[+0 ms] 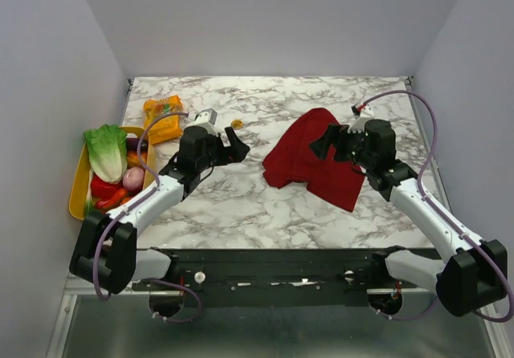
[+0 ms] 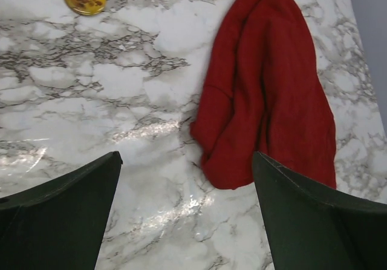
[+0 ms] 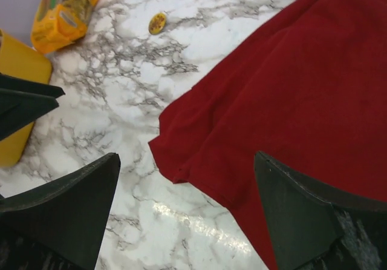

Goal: Pin the brooch onto the clothing

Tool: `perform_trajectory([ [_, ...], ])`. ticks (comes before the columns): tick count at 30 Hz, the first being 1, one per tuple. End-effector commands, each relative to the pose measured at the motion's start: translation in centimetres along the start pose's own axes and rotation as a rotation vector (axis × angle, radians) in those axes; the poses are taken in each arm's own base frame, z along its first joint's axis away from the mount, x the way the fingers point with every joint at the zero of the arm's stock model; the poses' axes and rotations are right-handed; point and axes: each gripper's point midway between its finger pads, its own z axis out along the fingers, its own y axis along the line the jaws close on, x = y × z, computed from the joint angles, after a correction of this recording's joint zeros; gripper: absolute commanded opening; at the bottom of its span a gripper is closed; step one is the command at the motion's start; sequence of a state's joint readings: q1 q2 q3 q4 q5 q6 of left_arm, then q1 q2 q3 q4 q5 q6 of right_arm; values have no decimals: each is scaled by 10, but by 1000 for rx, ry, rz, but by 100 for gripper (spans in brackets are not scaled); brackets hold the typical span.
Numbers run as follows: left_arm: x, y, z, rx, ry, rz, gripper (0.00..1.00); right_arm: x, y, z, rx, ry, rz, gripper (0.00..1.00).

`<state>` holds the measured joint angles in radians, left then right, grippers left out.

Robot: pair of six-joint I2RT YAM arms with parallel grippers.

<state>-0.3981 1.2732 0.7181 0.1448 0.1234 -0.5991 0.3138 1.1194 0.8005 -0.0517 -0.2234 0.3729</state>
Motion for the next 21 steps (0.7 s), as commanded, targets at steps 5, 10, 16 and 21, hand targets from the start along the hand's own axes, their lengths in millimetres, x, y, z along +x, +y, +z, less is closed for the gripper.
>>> perform_trajectory([
  [5, 47, -38, 18, 214, 163, -83, 99, 29, -28, -4, 132, 85, -9, 100],
  [10, 88, -48, 36, 219, 311, -80, 98, 37, -32, -1, 153, 129, 9, 100],
  [16, 123, -52, 49, 218, 445, -127, 84, 47, -36, 0, 161, 165, 11, 100],
  [21, 135, -46, 60, 168, 479, -114, 77, 52, -37, 2, 159, 183, 11, 100],
])
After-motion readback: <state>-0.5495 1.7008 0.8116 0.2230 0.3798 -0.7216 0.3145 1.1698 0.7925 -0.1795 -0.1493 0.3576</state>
